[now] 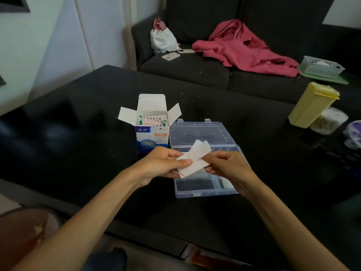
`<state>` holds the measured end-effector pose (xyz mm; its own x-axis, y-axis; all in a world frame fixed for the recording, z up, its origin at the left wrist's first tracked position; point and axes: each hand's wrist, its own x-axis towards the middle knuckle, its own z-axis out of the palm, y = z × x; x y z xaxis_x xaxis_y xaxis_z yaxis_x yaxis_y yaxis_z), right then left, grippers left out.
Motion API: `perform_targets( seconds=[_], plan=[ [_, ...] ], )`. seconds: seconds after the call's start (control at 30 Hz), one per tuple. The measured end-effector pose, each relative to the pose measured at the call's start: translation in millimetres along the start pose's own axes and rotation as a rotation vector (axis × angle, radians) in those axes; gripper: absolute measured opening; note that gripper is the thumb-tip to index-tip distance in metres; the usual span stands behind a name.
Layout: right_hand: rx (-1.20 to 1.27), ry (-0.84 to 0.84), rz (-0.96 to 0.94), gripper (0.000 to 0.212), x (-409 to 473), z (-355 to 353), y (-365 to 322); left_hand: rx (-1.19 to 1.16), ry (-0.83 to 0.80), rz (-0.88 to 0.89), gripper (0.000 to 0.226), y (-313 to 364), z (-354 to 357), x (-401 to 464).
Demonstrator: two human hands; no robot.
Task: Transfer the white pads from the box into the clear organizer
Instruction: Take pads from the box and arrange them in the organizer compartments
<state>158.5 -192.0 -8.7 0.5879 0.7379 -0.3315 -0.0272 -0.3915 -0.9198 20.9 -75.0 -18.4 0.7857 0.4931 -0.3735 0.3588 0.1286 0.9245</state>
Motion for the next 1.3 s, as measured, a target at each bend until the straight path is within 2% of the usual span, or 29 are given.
perform_targets(
  seconds=[0.1, 0.17, 0.23, 0.33, 0.43, 0.5, 0.57, 0.63, 0.67, 0.73, 0.87, 1.1, 1.3],
  plan=[
    [0.076, -0.108, 0.055, 0.013, 0, -3, -3, -0.023, -0.014, -0.016, 0.018, 0, -1, 0],
    [0.037, -0.161, 0.056, 0.011, -2, -6, -2, -0.043, -0.017, -0.029, 0.016, 0, -1, -1],
    [0.009, -0.13, 0.009, 0.008, -1, -6, -1, -0.078, -0.02, -0.026, 0.014, 0, -1, 0],
    [-0.008, -0.018, -0.044, 0.014, 2, -4, 2, -0.152, -0.017, -0.008, 0.012, 0, -1, 0],
    [0.041, -0.038, -0.016, 0.015, 3, -6, 3, -0.149, -0.005, 0.0, 0.013, 1, -2, 1],
    [0.065, -0.14, 0.063, 0.022, 3, -10, 0, -0.055, 0.023, 0.024, 0.014, 1, -3, 2],
    [-0.004, -0.234, 0.12, 0.038, 4, -14, -3, 0.088, 0.05, 0.082, 0.013, 0, -5, 3],
    [-0.15, -0.251, 0.07, 0.055, 8, -15, -3, 0.239, 0.075, 0.162, 0.015, 0, -5, 4],
    [-0.246, -0.229, -0.006, 0.055, 8, -13, -3, 0.319, 0.093, 0.207, 0.019, 0, -4, 5],
    [-0.371, -0.157, -0.214, 0.036, 10, -8, -2, 0.471, 0.146, 0.285, 0.025, 0, -3, 9],
    [-0.331, -0.094, -0.458, 0.017, 20, -4, -1, 0.64, 0.239, 0.37, 0.032, 1, -1, 13],
    [-0.46, -0.071, -0.466, 0.015, 30, -10, 11, 0.627, 0.207, 0.338, 0.026, -4, 4, 16],
    [-0.875, -0.044, -0.538, 0.02, 28, -5, 13, 1.021, 0.235, 0.407, 0.026, -8, 1, 7]
  ],
)
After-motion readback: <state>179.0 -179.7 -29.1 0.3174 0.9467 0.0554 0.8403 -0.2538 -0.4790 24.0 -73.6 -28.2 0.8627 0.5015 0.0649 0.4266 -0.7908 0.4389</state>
